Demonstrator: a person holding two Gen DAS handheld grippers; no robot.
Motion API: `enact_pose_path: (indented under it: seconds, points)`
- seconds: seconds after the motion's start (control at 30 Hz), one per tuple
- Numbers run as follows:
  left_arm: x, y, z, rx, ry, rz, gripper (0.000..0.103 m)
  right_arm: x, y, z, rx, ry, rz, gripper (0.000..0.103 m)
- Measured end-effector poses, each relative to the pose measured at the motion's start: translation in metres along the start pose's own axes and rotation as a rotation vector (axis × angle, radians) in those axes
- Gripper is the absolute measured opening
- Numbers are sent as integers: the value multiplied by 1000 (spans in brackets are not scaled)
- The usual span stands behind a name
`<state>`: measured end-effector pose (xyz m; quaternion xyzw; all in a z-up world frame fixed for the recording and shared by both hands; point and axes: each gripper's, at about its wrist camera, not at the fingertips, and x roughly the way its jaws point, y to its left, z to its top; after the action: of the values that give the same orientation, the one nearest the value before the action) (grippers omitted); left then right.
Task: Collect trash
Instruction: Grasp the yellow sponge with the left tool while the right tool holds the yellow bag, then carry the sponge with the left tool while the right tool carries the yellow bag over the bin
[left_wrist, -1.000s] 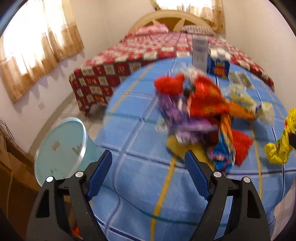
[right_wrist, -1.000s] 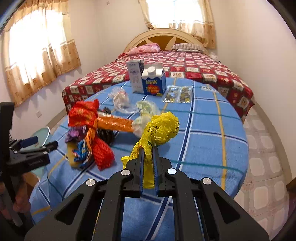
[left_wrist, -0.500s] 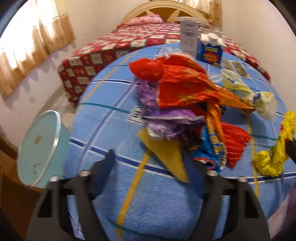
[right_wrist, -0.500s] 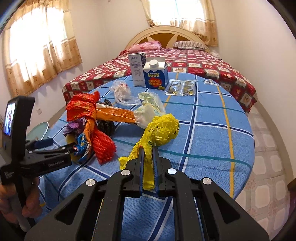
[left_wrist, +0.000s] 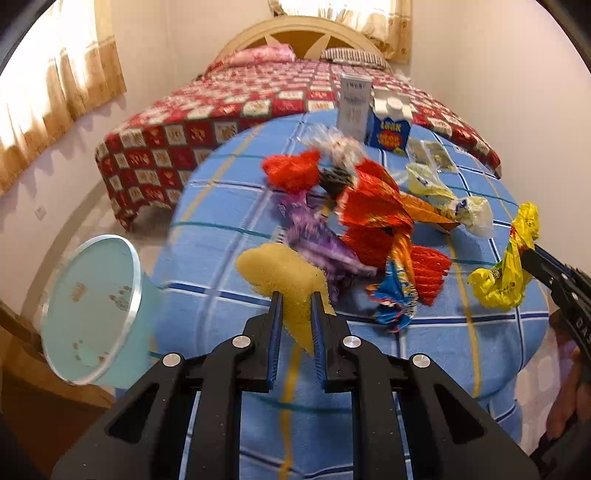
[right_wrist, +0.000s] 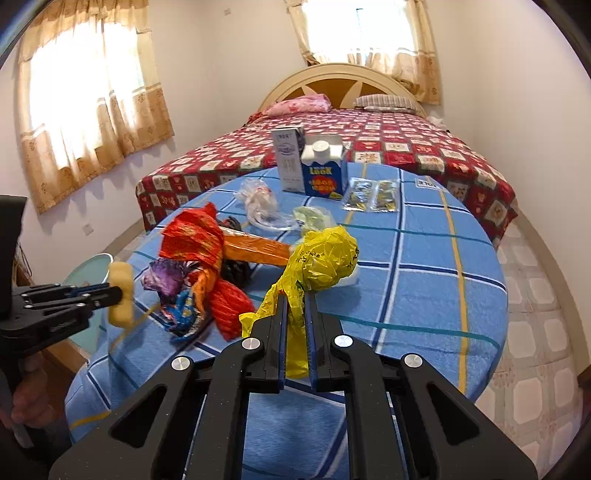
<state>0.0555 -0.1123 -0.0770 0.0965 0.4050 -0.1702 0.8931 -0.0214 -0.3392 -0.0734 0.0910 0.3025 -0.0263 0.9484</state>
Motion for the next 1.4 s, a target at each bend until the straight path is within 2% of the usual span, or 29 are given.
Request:
enact_pose_path:
  seconds: [0.17, 0.37, 0.63, 1.03, 1.4]
  points:
    - [-21, 15, 0, 21, -73, 83, 15, -1, 17, 9, -25, -9, 29, 10]
    - [-29, 40, 0, 4, -83, 128, 15, 6, 50, 26, -72, -14, 77, 10]
    - [-40, 84, -5, -54, -80, 184, 15, 19, 103, 41, -162, -13, 141, 10]
    - [-36, 165, -21, -161, -34, 346, 15, 64, 187, 57, -291, 47, 244, 10]
    - [-29, 216, -31, -237, 0, 458, 15, 106, 248, 60, -387, 97, 305, 10]
